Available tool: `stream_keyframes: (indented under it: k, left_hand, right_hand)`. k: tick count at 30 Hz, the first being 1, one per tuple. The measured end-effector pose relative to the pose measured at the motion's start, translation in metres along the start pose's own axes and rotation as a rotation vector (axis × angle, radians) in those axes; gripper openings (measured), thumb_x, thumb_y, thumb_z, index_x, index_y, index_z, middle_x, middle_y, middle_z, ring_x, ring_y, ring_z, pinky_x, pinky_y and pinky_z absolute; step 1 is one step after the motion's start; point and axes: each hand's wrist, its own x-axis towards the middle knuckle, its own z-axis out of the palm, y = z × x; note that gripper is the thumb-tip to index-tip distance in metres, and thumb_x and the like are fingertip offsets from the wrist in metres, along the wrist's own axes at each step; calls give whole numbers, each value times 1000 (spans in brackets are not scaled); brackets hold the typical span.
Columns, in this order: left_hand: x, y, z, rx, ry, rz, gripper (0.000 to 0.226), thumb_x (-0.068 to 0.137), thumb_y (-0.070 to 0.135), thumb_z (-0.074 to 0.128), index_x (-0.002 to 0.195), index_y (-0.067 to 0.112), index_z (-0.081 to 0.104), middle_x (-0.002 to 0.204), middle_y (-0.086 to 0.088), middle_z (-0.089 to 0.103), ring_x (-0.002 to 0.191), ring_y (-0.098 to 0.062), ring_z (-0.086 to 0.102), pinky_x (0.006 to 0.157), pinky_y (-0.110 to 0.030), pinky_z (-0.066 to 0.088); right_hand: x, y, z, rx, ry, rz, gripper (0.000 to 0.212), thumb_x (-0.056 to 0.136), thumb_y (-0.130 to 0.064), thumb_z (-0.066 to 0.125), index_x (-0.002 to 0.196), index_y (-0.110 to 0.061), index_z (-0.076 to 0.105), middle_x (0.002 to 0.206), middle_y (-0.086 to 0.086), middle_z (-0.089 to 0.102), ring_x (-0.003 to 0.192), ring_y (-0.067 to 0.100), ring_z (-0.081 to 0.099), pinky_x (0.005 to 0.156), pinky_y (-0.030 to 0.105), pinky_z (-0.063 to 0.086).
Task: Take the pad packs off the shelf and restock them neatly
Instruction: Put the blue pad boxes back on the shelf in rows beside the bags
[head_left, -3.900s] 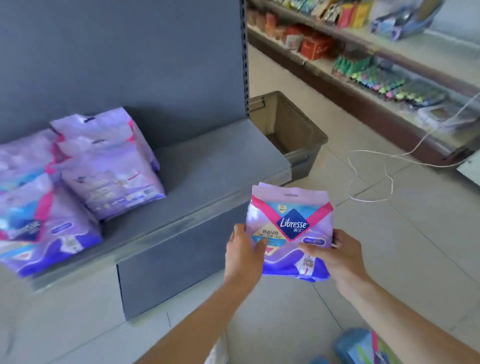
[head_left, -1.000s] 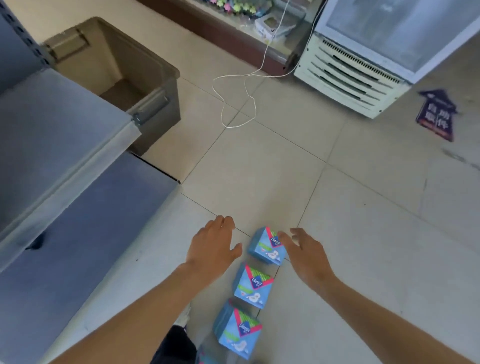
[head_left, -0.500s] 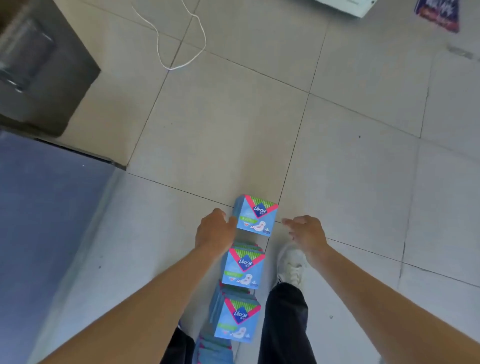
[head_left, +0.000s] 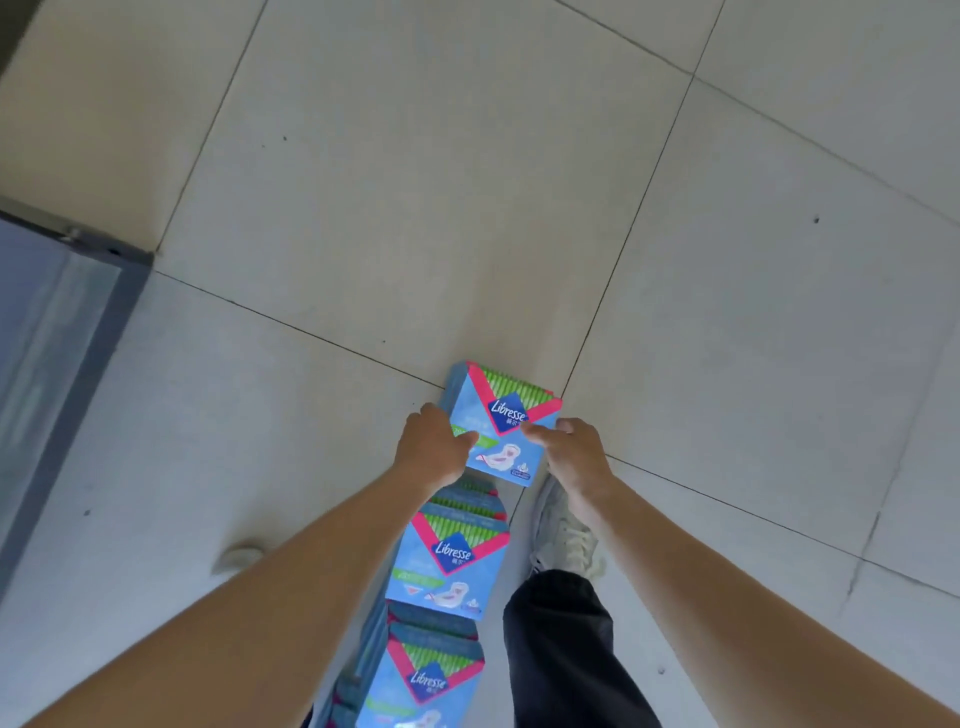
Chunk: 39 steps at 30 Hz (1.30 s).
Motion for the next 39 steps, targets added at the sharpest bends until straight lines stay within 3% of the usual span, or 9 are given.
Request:
stream_keyframes:
  k: [3, 6, 10, 17, 22, 29, 32, 36, 39]
  left_hand:
    - [1, -2, 8, -26, 40, 28, 50, 96, 30, 53, 135, 2, 38, 137, -17, 46, 127, -30, 44, 101, -32, 35]
    - [5, 3, 15, -112, 83, 58, 41, 93, 28, 58, 124, 3, 48, 124, -15, 55, 115, -29, 52, 94, -34, 41]
    - [6, 14, 18, -149, 121, 14, 41, 94, 28, 57, 125, 3, 46, 125, -15, 50, 114, -28, 52, 91, -31, 39]
    - [3, 6, 25, -237, 170, -33, 44, 94, 28, 57, 130, 4, 46, 128, -14, 47, 114, -28, 54, 91, -30, 41]
    - [-32, 8, 10, -420, 259, -27, 38, 93, 25, 58, 124, 5, 49, 123, -11, 47, 109, -27, 55, 83, -29, 40]
    - [-118, 6, -87, -711, 479, -22, 38, 87, 17, 66, 121, 9, 51, 119, -4, 49, 105, -23, 57, 81, -24, 41]
    - [-166, -2, -151, -819, 595, 0, 40, 86, 14, 68, 122, 9, 52, 117, 0, 49, 104, -20, 58, 86, -26, 46]
    - [-235, -23, -235, -976, 814, 56, 36, 86, 13, 66, 120, 14, 52, 106, 8, 46, 90, -8, 50, 72, -12, 36]
    - [-282, -52, -284, -1105, 988, 72, 35, 85, 13, 67, 117, 15, 54, 103, 8, 49, 84, -4, 51, 66, -7, 39]
  right_hand:
    - [3, 5, 8, 61, -23, -47, 27, 83, -10, 70, 107, -1, 62, 102, 11, 71, 79, 20, 68, 60, 24, 48]
    - [6, 7, 11, 103, -3, -54, 31, 82, -5, 71, 110, -1, 60, 107, 12, 70, 93, 27, 69, 69, 28, 52]
    - [10, 5, 9, 129, 16, -36, 23, 80, 0, 71, 101, -2, 62, 104, 15, 70, 86, 27, 68, 69, 30, 53]
    - [1, -7, 1, 162, -55, -20, 21, 82, 4, 69, 102, 2, 62, 94, 13, 68, 65, 15, 63, 39, 12, 45]
    - [-31, -34, 1, 114, -1, -168, 23, 78, 2, 73, 94, -8, 60, 94, 8, 69, 79, 24, 68, 56, 23, 52]
    - [-125, -124, 23, 62, -53, -407, 37, 71, 9, 76, 101, -6, 60, 92, 7, 67, 79, 19, 64, 66, 28, 52]
    - [-182, -177, 44, 25, -141, -523, 38, 72, 12, 74, 100, -8, 57, 89, 4, 65, 76, 16, 63, 58, 17, 52]
    - [-283, -251, 85, 19, -310, -721, 42, 71, 14, 75, 102, -7, 56, 87, -3, 62, 74, 5, 61, 51, 6, 46]
    - [-358, -286, 125, 15, -473, -857, 59, 48, -9, 87, 99, -16, 59, 92, -2, 67, 68, -3, 66, 52, 10, 49]
